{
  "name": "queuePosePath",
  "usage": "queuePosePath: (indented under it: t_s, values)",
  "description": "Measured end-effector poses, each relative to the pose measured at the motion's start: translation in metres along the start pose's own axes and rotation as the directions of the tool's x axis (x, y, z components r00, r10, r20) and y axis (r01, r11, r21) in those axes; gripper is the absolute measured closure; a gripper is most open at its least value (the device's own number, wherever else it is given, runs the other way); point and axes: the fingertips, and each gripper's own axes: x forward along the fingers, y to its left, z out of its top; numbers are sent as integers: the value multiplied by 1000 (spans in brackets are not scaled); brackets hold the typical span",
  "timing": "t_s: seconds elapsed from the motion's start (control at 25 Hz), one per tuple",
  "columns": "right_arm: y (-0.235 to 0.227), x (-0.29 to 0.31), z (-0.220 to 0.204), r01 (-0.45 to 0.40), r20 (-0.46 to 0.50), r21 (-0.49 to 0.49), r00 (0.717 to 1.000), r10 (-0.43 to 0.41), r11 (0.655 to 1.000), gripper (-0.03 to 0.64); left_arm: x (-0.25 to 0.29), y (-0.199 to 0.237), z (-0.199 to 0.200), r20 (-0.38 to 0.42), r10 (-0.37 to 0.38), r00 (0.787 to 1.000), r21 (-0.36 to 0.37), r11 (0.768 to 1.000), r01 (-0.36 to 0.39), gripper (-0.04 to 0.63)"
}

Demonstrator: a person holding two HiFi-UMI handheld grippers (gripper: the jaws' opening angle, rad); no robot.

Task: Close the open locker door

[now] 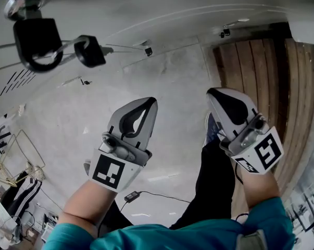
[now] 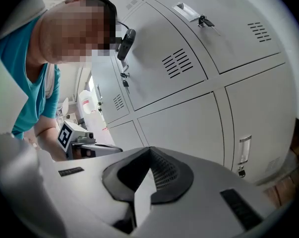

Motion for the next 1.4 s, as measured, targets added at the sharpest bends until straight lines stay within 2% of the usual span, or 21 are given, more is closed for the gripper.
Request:
queuePosePath:
  t_s: [0.12, 0.28, 0.44, 0.52, 0.88, 1.0, 1.12, 1.24, 1.4]
  values:
    - [4, 6, 0, -11, -3, 2, 1000, 11, 1000, 618, -12, -1, -9, 2, -32, 999, -40, 999, 32, 591]
    - [9, 11, 1, -22, -3, -3, 1000, 22, 1000, 618, -15, 7, -5, 6, -21, 1000, -42, 999, 21, 591]
    - [10, 11, -1, -27, -5, -4, 1000, 27, 1000, 618, -11, 9, -2, 5, -41, 999, -52, 998, 41, 592]
    - [10, 11, 0, -27, -4, -6, 1000, 27, 1000, 618, -11, 10, 2, 27, -37, 999, -61, 997, 39, 592]
    - [21, 2, 15, -9, 21, -37, 1000, 9, 999, 618, -29, -2, 20, 61, -31, 998, -24, 999, 32, 592]
    - [46, -9, 31, 16, 29, 0, 999, -16, 1000, 618, -60, -11, 45, 79, -42, 996, -36, 998, 45, 592]
    - [79, -19, 56, 42, -7, 21, 999, -42, 999, 618, -100, -19, 84, 102, -37, 994, -43, 998, 42, 592]
    - [101, -24, 105, 64, -8, 35, 998, -64, 997, 618, -130, -28, 135, 141, -60, 988, -8, 998, 62, 592]
    - [152, -50, 181, 99, -3, 99, 995, -100, 990, 618, -198, -53, 204, 121, -57, 991, -6, 998, 58, 592]
